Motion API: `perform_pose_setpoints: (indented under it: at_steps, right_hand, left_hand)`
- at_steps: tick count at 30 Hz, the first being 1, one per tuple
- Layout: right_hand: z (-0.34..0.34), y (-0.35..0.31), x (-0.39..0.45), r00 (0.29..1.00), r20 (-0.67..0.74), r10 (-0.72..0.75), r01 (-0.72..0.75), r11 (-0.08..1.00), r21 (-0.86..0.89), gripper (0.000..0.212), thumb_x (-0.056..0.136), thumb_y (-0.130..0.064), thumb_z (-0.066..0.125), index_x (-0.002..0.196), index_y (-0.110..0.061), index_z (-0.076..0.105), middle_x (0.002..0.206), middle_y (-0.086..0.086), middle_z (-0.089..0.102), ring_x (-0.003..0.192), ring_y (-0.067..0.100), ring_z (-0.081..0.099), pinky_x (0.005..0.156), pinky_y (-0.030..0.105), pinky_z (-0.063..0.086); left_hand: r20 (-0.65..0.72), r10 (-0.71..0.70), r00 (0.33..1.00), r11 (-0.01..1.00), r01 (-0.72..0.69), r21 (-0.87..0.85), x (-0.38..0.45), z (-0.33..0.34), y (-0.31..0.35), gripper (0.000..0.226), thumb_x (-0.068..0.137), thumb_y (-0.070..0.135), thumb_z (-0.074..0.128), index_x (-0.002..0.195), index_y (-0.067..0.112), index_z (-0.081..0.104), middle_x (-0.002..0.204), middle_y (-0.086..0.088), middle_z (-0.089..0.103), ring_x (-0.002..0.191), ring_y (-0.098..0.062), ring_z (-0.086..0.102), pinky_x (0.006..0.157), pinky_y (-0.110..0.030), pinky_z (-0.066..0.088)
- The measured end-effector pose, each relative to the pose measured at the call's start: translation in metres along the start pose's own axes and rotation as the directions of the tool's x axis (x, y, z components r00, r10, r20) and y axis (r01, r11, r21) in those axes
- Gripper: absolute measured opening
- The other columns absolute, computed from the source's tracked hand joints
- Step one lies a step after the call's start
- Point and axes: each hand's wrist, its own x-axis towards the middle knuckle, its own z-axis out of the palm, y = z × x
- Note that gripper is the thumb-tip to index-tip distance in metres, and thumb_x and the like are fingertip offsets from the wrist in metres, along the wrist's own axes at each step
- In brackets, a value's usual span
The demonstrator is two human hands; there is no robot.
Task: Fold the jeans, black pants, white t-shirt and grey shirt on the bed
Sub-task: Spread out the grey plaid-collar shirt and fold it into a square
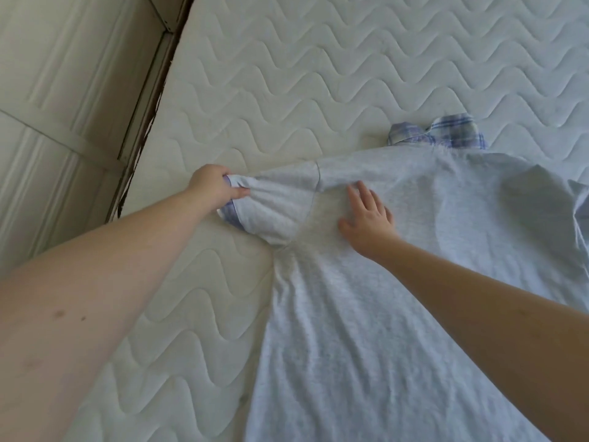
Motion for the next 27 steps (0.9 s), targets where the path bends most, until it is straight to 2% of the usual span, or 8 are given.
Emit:
perform_pose_setpoints:
  at_steps: [3, 6, 10, 13, 18, 22, 25, 27]
  right_hand:
    - [0.009, -0.002, 0.008, 0.998, 0.059, 0.030, -0.025, 0.995, -0.096, 0.073, 0.097, -0.055, 0.036, 0.155, -0.034, -0.004, 0.162, -0.005, -0.020, 0.149, 0.019, -0.016, 0.120, 0.043, -0.005]
    - [0.016, -0.005, 0.015, 0.993, 0.097, 0.063, -0.049, 0.989, -0.142, 0.080, 0.094, -0.064, 0.035, 0.153, -0.036, -0.011, 0.158, -0.003, -0.030, 0.147, 0.021, -0.024, 0.119, 0.046, -0.010]
    - [0.021, -0.003, 0.017, 0.990, 0.125, 0.069, -0.045, 0.983, -0.180, 0.088, 0.090, -0.070, 0.036, 0.150, -0.039, -0.020, 0.155, -0.003, -0.038, 0.144, 0.021, -0.029, 0.118, 0.048, -0.012]
    - [0.020, -0.002, 0.017, 0.991, 0.118, 0.064, -0.040, 0.980, -0.196, 0.089, 0.088, -0.074, 0.036, 0.149, -0.042, -0.020, 0.156, -0.003, -0.036, 0.145, 0.021, -0.028, 0.119, 0.048, -0.010]
    - [0.017, -0.005, 0.016, 0.993, 0.090, 0.071, -0.049, 0.972, -0.229, 0.088, 0.086, -0.075, 0.038, 0.150, -0.043, -0.014, 0.159, -0.004, -0.029, 0.147, 0.021, -0.022, 0.120, 0.046, -0.005]
    - [0.017, -0.005, 0.017, 0.992, 0.098, 0.077, -0.052, 0.969, -0.241, 0.088, 0.086, -0.075, 0.037, 0.150, -0.043, -0.014, 0.158, -0.003, -0.030, 0.147, 0.022, -0.022, 0.120, 0.047, -0.004]
    - [0.016, -0.004, 0.018, 0.992, 0.099, 0.082, -0.053, 0.963, -0.265, 0.089, 0.086, -0.076, 0.036, 0.151, -0.043, -0.014, 0.158, -0.002, -0.030, 0.148, 0.022, -0.021, 0.120, 0.047, -0.003]
    - [0.017, -0.005, 0.018, 0.992, 0.096, 0.083, -0.054, 0.961, -0.271, 0.089, 0.086, -0.076, 0.036, 0.151, -0.042, -0.015, 0.158, -0.002, -0.030, 0.147, 0.023, -0.021, 0.120, 0.048, -0.003]
  left_hand:
    - [0.108, -0.130, 0.986, 0.875, 0.165, -0.455, -0.013, 0.014, -0.008, 0.042, 0.077, 0.028, 0.082, 0.107, 0.004, 0.065, 0.113, -0.012, 0.068, 0.107, -0.029, 0.064, 0.095, -0.039, 0.050]
    - [0.238, 0.006, 0.971, 0.708, 0.164, -0.687, -0.028, 0.019, -0.012, 0.041, 0.080, 0.020, 0.077, 0.116, 0.012, 0.060, 0.115, -0.004, 0.068, 0.106, -0.019, 0.065, 0.085, -0.031, 0.052]
    - [0.402, 0.148, 0.904, 0.888, 0.057, -0.456, -0.038, 0.014, -0.026, 0.052, 0.074, 0.015, 0.083, 0.120, 0.018, 0.060, 0.111, 0.005, 0.070, 0.097, -0.007, 0.067, 0.081, -0.022, 0.051]
    - [0.259, 0.100, 0.961, 0.954, -0.018, -0.298, -0.042, 0.016, -0.032, 0.035, 0.080, 0.016, 0.079, 0.113, 0.013, 0.066, 0.107, -0.004, 0.070, 0.095, -0.015, 0.062, 0.087, -0.030, 0.046]
    - [0.241, -0.028, 0.970, 0.499, 0.223, -0.838, -0.051, 0.013, -0.011, 0.015, 0.094, 0.017, 0.060, 0.108, 0.018, 0.064, 0.091, 0.000, 0.074, 0.080, -0.018, 0.069, 0.066, -0.031, 0.057]
    - [-0.135, -0.053, 0.989, 0.934, 0.001, -0.357, -0.052, 0.027, -0.011, 0.020, 0.099, 0.028, 0.048, 0.102, 0.012, 0.059, 0.093, -0.005, 0.064, 0.082, -0.022, 0.057, 0.069, -0.029, 0.039]
    - [-0.253, -0.145, 0.957, 0.970, 0.087, -0.227, -0.051, 0.033, -0.026, 0.029, 0.101, 0.033, 0.045, 0.097, 0.009, 0.060, 0.093, -0.013, 0.063, 0.089, -0.030, 0.058, 0.067, -0.030, 0.031]
    - [-0.129, -0.233, 0.964, 0.945, 0.193, -0.263, -0.053, 0.037, -0.035, 0.042, 0.098, 0.048, 0.045, 0.087, 0.010, 0.061, 0.087, -0.013, 0.062, 0.087, -0.031, 0.058, 0.067, -0.033, 0.034]
